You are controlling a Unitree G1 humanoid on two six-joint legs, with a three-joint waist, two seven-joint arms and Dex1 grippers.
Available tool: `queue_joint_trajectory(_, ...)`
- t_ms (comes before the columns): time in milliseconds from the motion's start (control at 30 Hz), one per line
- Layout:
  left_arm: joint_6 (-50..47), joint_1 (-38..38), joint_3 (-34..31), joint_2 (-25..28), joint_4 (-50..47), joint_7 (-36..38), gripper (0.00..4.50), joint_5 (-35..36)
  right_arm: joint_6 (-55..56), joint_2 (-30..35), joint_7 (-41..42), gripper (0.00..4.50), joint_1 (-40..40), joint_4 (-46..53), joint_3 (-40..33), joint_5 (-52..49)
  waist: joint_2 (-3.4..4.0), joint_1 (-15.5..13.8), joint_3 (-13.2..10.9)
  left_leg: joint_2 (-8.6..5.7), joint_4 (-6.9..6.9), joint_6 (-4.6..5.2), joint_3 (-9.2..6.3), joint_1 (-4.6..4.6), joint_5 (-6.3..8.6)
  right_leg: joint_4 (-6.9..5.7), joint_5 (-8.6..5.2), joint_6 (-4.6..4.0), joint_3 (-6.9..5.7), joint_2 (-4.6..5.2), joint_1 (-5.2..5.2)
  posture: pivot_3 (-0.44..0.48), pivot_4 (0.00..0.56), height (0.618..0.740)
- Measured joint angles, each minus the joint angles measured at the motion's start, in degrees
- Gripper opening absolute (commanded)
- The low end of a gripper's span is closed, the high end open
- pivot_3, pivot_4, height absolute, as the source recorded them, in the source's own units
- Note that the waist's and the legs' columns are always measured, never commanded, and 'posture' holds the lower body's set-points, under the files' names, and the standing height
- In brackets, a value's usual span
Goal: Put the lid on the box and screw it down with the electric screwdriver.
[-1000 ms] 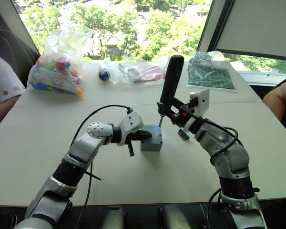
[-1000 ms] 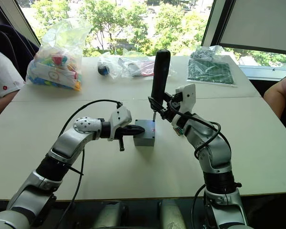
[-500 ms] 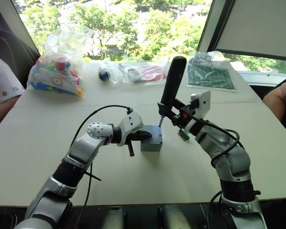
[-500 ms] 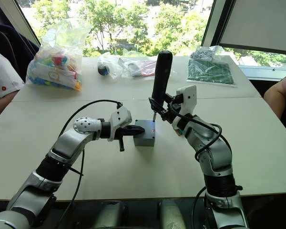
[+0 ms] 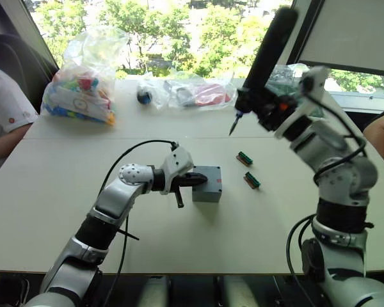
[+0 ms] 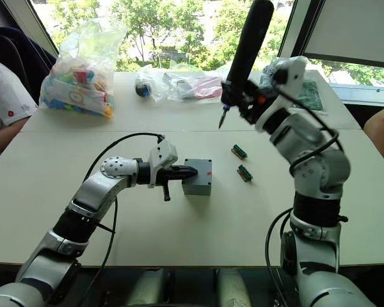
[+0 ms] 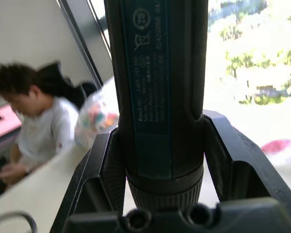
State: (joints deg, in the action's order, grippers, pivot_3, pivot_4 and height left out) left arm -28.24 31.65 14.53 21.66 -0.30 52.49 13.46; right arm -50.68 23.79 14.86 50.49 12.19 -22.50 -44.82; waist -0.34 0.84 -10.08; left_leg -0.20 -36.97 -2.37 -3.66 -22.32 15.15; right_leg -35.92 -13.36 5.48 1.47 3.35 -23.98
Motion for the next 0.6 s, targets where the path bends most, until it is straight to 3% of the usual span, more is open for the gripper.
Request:
queue_joint_trajectory(67,-0.5,0.0,-1.0,-0.5,0.2,-1.0,0.0,0.6,-3.0,1.5,-2.7,1.84,2.7,-2.6,-2.0,-1.6,-0.01,0.0,0.0,0.0,0.02,0.02,0.01,-0.05,0.01,-0.03,0.0,-0.01,-0.01,0.0,-0.07,0.0,0.15,0.74)
queue_joint_trajectory(200,-6.4,-1.5,-6.1,-1.0,-2.6,-2.1,0.0,6.3,-18.2,11.7,-2.7,1.84,4.1,-14.2,-2.7,-4.8,0.1,0.0,-0.3,-0.03,-0.02,0.02,0.1,-0.3,0.01,-0.01,-0.11,-0.21,0.03,0.09,-0.32,0.0,0.15,0.74)
queue_joint_trajectory(300,-10.1,-1.8,-8.1,-0.1,-7.6,-2.0,0.0,10.1,-27.4,20.4,0.1,1.84,4.0,-20.1,3.0,-3.2,0.28,0.0,-0.6,-0.06,-0.05,0.02,0.13,-0.58,0.0,0.01,-0.07,-0.14,0.05,0.1,-0.57,0.0,0.15,0.74)
queue_joint_trajectory(400,-12.8,-4.9,-7.3,6.1,-16.7,0.3,0.0,12.1,-38.4,29.2,4.1,1.84,3.6,-29.2,9.7,-0.4,0.31,0.0,-0.6,-0.06,0.01,0.15,0.15,-0.64,0.08,0.14,-0.04,-0.08,0.04,0.09,-0.61,0.0,0.15,0.74)
queue_joint_trajectory(600,-14.5,-8.0,-4.2,10.0,-23.8,2.5,0.0,13.5,-40.1,34.3,11.3,1.84,2.5,-38.8,19.1,4.4,0.34,0.3,-0.7,-0.04,-0.07,0.19,0.19,-0.79,0.1,0.43,-0.08,-0.17,0.05,0.03,-0.64,0.0,0.15,0.74)
